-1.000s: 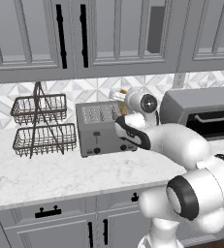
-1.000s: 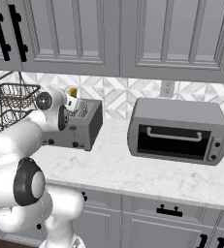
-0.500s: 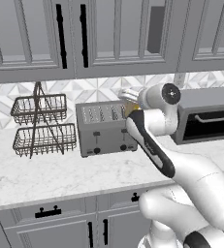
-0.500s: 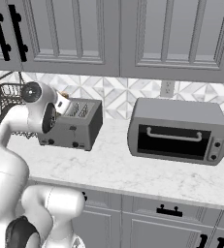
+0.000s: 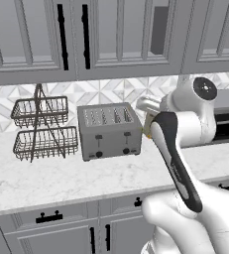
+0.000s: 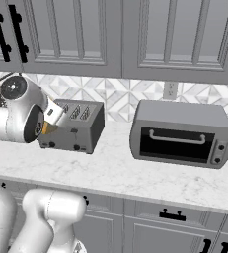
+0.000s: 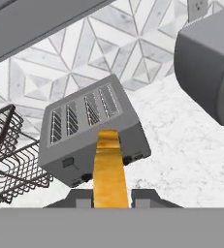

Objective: Start the toaster. Once the lever pops up, take the bread to the plate on the dining counter.

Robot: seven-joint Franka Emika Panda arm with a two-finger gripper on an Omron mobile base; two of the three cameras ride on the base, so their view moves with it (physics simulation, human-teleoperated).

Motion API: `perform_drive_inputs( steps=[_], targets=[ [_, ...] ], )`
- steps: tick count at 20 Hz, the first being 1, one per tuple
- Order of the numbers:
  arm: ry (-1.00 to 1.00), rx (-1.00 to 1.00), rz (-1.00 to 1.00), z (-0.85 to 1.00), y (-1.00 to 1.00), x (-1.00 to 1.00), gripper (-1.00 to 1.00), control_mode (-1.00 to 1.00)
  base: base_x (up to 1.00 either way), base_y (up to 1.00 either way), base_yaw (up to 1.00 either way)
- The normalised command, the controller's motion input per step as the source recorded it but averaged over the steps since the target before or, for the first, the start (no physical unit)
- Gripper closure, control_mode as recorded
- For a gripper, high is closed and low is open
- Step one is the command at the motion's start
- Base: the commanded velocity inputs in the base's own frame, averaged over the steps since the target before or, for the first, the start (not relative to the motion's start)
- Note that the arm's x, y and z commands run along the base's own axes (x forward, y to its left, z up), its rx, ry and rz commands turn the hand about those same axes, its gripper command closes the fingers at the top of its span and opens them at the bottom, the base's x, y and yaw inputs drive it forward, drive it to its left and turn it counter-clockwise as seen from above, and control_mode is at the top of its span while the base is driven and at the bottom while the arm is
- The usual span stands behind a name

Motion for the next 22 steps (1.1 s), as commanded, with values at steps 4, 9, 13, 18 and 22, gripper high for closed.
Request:
perform_drive_inputs(
  steps=[4, 9, 13, 18, 22],
  targets=[
    [0.04, -0.04, 0.00, 0.36, -0.54, -0.84, 1.00, -1.00, 0.00, 0.00, 0.00],
    [0.02, -0.14, 0.02, 0.25, -0.47, -0.44, 1.00, -1.00, 0.00, 0.00, 0.00],
    [0.04, -0.17, 0.05, 0.02, -0.34, -0.33, 1.00, -1.00, 0.00, 0.00, 0.00],
    [0.00, -0.18, 0.05, -0.02, -0.21, -0.37, 1.00, -1.00, 0.00, 0.00, 0.00],
    [0.00, -0.12, 0.00, 0.00, -0.04, -0.69, 1.00, -1.00, 0.00, 0.00, 0.00]
  ],
)
